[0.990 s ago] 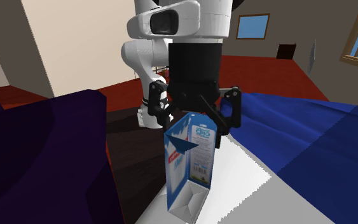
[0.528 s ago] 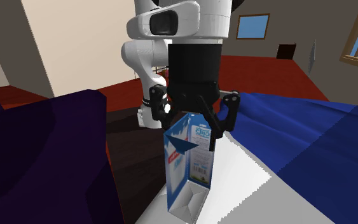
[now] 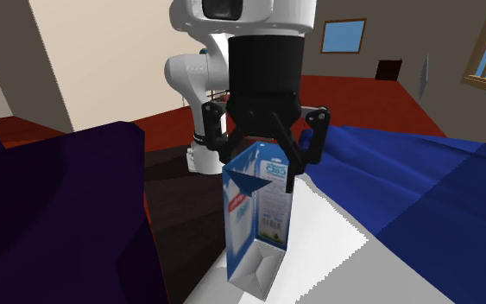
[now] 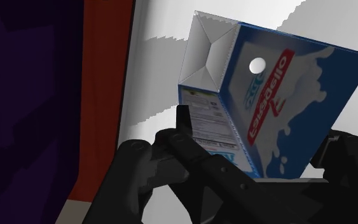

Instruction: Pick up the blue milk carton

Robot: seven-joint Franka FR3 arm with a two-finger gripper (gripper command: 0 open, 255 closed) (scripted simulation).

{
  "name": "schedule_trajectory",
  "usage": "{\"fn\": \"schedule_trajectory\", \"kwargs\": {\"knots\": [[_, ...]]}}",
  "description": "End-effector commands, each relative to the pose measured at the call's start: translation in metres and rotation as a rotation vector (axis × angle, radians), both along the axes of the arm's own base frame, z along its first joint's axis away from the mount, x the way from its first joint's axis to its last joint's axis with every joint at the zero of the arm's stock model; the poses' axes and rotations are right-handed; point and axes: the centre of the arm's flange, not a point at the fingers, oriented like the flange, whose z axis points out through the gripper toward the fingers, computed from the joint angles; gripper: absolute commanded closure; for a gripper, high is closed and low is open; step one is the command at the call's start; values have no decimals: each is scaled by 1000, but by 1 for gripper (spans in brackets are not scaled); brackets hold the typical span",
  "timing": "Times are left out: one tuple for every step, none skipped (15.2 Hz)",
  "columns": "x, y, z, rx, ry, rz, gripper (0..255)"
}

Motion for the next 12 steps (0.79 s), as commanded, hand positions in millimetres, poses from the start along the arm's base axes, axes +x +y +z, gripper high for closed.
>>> {"fn": "schedule_trajectory", "kwargs": {"knots": [[-1,0,11,0,-1,0,255],[-1,0,16,0,-1,0,255],[-1,0,22,0,-1,0,255],[-1,0,27,0,-1,0,255],[-1,0,32,0,-1,0,255],[-1,0,37,0,-1,0,255],[-1,0,43,0,-1,0,255],[-1,0,48,0,-1,0,255],[-1,0,53,0,-1,0,255],[-1,0,58,0,-1,0,255],[-1,0,59,0,-1,0,255],[-1,0,59,0,-1,0,255]]}}
